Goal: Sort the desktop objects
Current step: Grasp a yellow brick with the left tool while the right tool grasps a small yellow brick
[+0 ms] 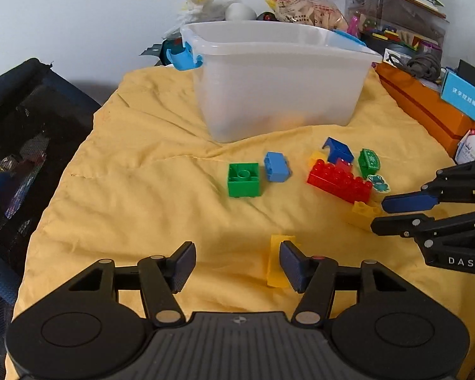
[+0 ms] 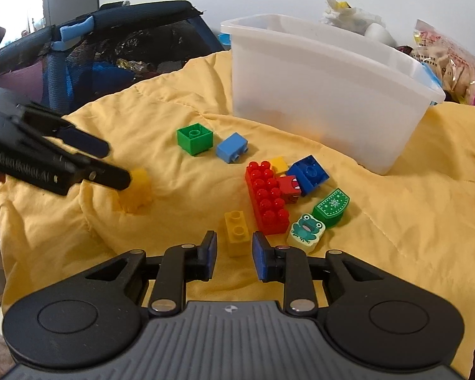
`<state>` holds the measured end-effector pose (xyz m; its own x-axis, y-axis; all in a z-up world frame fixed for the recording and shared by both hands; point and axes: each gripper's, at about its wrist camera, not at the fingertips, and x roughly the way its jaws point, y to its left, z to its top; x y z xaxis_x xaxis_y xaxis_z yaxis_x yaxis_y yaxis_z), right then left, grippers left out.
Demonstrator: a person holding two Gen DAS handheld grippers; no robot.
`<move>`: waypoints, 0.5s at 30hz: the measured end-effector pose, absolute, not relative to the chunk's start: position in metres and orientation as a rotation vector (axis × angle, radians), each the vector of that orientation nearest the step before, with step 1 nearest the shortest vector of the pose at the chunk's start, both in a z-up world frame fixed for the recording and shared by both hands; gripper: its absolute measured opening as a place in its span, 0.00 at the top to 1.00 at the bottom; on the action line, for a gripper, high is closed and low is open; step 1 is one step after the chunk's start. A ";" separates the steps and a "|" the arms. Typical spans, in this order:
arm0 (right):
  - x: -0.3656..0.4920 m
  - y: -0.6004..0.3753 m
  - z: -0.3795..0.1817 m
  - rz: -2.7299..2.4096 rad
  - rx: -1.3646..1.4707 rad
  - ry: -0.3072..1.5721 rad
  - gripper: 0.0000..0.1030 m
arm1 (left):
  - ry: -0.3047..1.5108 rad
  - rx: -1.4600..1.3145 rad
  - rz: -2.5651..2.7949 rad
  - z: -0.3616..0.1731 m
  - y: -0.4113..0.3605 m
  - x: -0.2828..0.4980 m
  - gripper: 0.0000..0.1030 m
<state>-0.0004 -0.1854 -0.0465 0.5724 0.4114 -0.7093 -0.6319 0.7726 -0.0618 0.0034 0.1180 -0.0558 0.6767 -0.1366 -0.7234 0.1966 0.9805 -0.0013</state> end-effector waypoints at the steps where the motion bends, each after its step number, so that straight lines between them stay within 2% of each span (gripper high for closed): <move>1: 0.001 -0.186 -0.046 0.627 -0.322 0.737 0.73 | 0.800 0.089 -0.174 -0.056 0.119 0.004 0.39; 8: 0.004 -0.183 -0.050 0.629 -0.304 0.749 0.72 | 0.834 0.212 -0.104 -0.067 0.131 0.008 0.40; 15: 0.003 -0.182 -0.049 0.619 -0.306 0.745 0.67 | 0.775 0.058 -0.190 -0.046 0.121 -0.009 0.40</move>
